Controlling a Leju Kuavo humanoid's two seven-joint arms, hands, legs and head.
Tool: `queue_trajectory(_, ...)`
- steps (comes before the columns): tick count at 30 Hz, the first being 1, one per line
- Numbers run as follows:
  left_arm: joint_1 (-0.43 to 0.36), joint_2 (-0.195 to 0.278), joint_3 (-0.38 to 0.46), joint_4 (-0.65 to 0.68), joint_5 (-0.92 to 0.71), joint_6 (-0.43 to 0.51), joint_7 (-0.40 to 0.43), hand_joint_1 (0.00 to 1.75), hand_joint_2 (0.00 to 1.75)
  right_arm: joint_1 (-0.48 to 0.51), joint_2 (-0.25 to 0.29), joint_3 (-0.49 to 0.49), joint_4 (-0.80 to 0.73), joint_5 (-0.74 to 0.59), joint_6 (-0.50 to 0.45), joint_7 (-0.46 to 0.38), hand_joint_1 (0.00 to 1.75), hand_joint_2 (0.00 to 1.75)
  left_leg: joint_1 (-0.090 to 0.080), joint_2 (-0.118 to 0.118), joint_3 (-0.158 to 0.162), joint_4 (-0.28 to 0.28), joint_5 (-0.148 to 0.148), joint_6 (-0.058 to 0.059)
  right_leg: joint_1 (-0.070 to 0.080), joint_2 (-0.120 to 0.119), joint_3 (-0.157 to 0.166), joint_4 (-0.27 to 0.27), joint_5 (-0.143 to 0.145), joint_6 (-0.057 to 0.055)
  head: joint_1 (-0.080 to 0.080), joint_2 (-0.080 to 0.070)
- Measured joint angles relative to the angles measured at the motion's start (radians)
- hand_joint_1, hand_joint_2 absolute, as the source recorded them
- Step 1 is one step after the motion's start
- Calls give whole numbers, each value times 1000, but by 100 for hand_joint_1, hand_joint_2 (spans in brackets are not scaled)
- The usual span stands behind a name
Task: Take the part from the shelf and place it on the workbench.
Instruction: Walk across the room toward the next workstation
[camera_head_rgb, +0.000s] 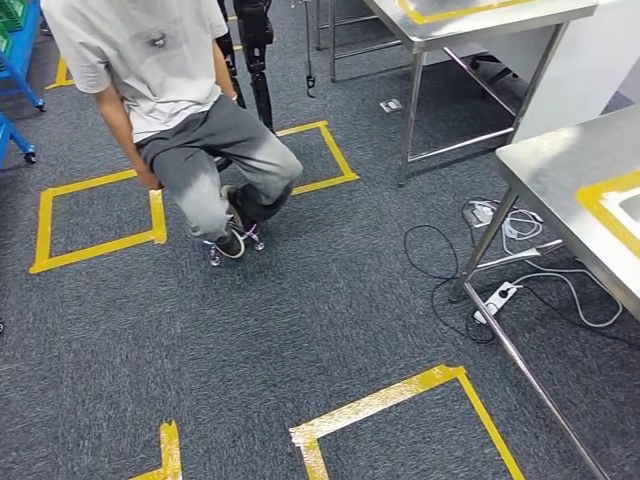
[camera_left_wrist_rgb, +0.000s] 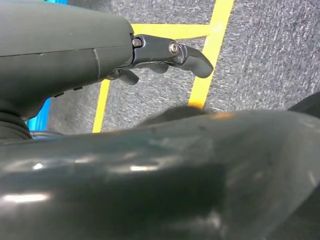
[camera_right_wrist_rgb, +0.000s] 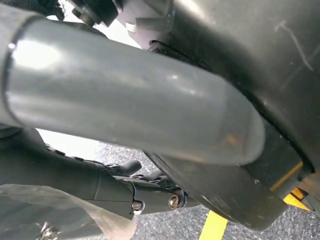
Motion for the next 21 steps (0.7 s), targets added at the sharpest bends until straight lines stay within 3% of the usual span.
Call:
queue_trajectory(2, -3, 0, 0, 0, -2, 4, -2, 0, 0, 3, 0, 0, 0, 0, 2, 1, 0, 0, -10, 18, 16, -37, -9, 8, 5, -22, 0, -4, -5, 5, 1, 0)
queue_trajectory(3, -3, 0, 0, 0, -2, 7, -3, 0, 0, 3, 0, 0, 0, 0, 2, 1, 0, 0, -9, 7, 18, -47, -10, 10, 6, -33, 5, -8, -7, 7, 1, 0)
queue_trajectory(4, -1, 0, 0, 0, -2, 9, -5, 0, 0, 3, -1, 0, 0, 0, 3, 2, 0, 0, -6, -4, 20, -54, -7, 12, 7, -28, 9, -9, -11, 10, 3, 0)
queue_trajectory(6, 1, -1, 0, 0, -3, 12, -8, 0, 0, 0, -2, 0, -1, -1, 3, -1, 0, 0, 2, -24, 29, -70, -1, 19, 6, 21, -6, 32, -39, 17, 5, 0)
queue_trajectory(8, -2, -2, -1, 0, -5, 14, -10, 0, 0, -5, -2, 0, -1, -2, 5, -6, 0, 0, 6, -45, 33, -75, 1, 23, 5, 76, -67, 152, -93, 22, 6, 0)
queue_trajectory(10, -4, -3, -1, 0, -6, 14, -11, 0, 0, -11, -2, 0, -1, -3, 5, -2, 0, 0, 7, -70, 36, -75, 1, 25, 6, 88, -130, 266, -122, 26, 6, 0)
queue_trajectory(11, -4, -3, -1, 0, -6, 14, -11, 0, 0, -15, -2, 0, -1, -3, 6, 4, 0, 0, 8, -84, 38, -74, 0, 24, 6, 89, -140, 277, -108, 28, 6, 0)
queue_trajectory(12, -4, -3, -1, 0, -7, 14, -11, 0, 0, -18, -2, 0, -1, -3, 6, 12, 0, 0, 10, -100, 41, -73, -1, 23, 4, 91, -136, 255, -76, 32, 6, 0)
queue_trajectory(13, -3, -4, -1, 0, -8, 14, -11, 0, 0, -20, -2, 0, -1, -3, 6, 19, 0, 0, 12, -115, 43, -71, -3, 20, -1, 99, -116, 198, -31, 37, 6, 0)
queue_trajectory(14, -4, -3, -2, 0, -8, 14, -11, 0, 0, -21, -1, 0, 0, -4, 6, 25, 0, 0, 13, -130, 43, -66, -5, 14, -8, 124, -95, 137, 3, 44, 8, 0)
queue_trajectory(15, -6, -3, -2, 0, -9, 15, -10, 0, 0, -21, 1, 0, 1, -5, 6, 29, 0, 0, 14, -144, 38, -57, -8, 9, -15, 151, -74, 79, 24, 48, 10, 0)
queue_trajectory(17, -8, -1, -3, 0, -13, 21, -11, 0, 0, -21, 3, 0, 2, -7, 6, 34, 0, 0, 14, -168, 22, -45, -5, -2, -21, 187, -55, 28, 26, 40, 11, 0)
queue_trajectory(19, -4, -1, -5, 0, -18, 34, -13, 0, 0, -22, 4, 0, 2, -9, 5, 42, 0, 0, 15, -183, 12, -44, 0, -9, -19, 170, -49, 23, 28, 24, 9, 0)
queue_trajectory(21, -1, -1, -7, 0, -20, 48, -19, 0, 0, -22, 4, 0, 1, -9, 5, 54, 0, 0, 13, -148, -1, -16, -16, -17, -19, 145, -44, 20, 30, 17, 4, 0)
